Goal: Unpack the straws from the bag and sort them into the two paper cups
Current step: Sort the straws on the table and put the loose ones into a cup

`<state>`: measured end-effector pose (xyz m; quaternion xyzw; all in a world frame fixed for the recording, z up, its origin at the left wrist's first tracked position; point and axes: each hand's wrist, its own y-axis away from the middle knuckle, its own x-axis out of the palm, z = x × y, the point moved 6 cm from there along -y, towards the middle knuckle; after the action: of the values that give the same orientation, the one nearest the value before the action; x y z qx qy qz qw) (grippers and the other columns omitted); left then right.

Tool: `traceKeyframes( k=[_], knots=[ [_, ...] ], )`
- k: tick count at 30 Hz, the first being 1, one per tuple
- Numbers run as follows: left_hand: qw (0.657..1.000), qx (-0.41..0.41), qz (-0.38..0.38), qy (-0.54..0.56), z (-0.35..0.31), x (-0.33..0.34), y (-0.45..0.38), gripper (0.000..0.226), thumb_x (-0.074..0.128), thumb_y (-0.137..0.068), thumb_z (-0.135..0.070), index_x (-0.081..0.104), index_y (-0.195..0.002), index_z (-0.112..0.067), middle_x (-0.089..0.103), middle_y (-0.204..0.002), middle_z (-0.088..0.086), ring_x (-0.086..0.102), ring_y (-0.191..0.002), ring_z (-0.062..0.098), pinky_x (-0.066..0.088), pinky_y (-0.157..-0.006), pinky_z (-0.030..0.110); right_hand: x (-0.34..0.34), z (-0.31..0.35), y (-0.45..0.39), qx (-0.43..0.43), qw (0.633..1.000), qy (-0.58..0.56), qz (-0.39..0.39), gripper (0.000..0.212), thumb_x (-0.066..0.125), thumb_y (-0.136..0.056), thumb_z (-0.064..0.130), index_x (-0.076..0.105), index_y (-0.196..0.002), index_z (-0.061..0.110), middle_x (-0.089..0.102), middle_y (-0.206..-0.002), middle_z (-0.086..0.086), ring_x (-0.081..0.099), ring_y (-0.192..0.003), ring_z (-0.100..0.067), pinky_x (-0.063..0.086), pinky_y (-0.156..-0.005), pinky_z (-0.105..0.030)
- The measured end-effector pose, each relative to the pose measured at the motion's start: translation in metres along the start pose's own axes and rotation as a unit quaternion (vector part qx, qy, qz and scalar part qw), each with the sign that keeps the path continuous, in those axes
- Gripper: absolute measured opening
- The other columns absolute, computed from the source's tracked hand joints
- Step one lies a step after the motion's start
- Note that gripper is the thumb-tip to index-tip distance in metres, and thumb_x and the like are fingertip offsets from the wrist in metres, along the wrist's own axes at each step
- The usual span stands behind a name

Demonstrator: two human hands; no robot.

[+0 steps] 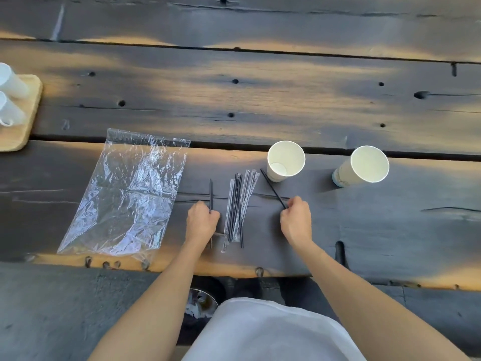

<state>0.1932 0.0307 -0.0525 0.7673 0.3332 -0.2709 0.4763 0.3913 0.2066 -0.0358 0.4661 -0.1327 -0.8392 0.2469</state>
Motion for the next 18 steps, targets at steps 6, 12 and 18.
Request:
traceKeyframes(
  k=[6, 12, 18],
  knots=[
    [0.997, 0.014, 0.005, 0.072, -0.006, -0.001, 0.008, 0.01, 0.051, -0.093, -0.012, 0.056, -0.094, -0.003, 0.062, -0.088, 0.013, 0.058, -0.084, 0.031, 0.039, -0.065, 0.035, 0.015, 0.016, -0.015, -0.11, 0.978, 0.173, 0.035, 0.015, 0.048, -0.092, 0.001, 0.049, -0.107, 0.003, 0.053, -0.111, -0.021, 0.053, -0.099, -0.045, 0.035, -0.069, -0.04],
    [0.996, 0.046, 0.045, 0.057, -0.034, 0.015, 0.012, 0.024, 0.066, -0.091, -0.025, 0.063, -0.091, -0.001, 0.068, -0.083, 0.013, 0.059, -0.081, 0.027, 0.042, -0.068, 0.034, 0.026, 0.019, -0.018, -0.115, 0.97, 0.167, 0.131, 0.016, 0.049, -0.087, 0.002, 0.048, -0.103, 0.002, 0.058, -0.106, -0.024, 0.056, -0.094, -0.046, 0.042, -0.069, -0.041],
    [0.998, 0.017, 0.054, 0.001, -0.037, 0.029, 0.012, 0.025, 0.077, -0.083, -0.023, 0.055, -0.085, -0.011, 0.062, -0.097, 0.012, 0.061, -0.088, 0.035, 0.048, -0.074, 0.036, 0.035, 0.028, -0.009, -0.036, 0.983, 0.02, 0.18, 0.025, 0.056, -0.088, 0.017, 0.04, -0.069, 0.013, 0.053, -0.069, -0.006, 0.054, -0.077, -0.036, 0.038, -0.06, -0.036]
  ],
)
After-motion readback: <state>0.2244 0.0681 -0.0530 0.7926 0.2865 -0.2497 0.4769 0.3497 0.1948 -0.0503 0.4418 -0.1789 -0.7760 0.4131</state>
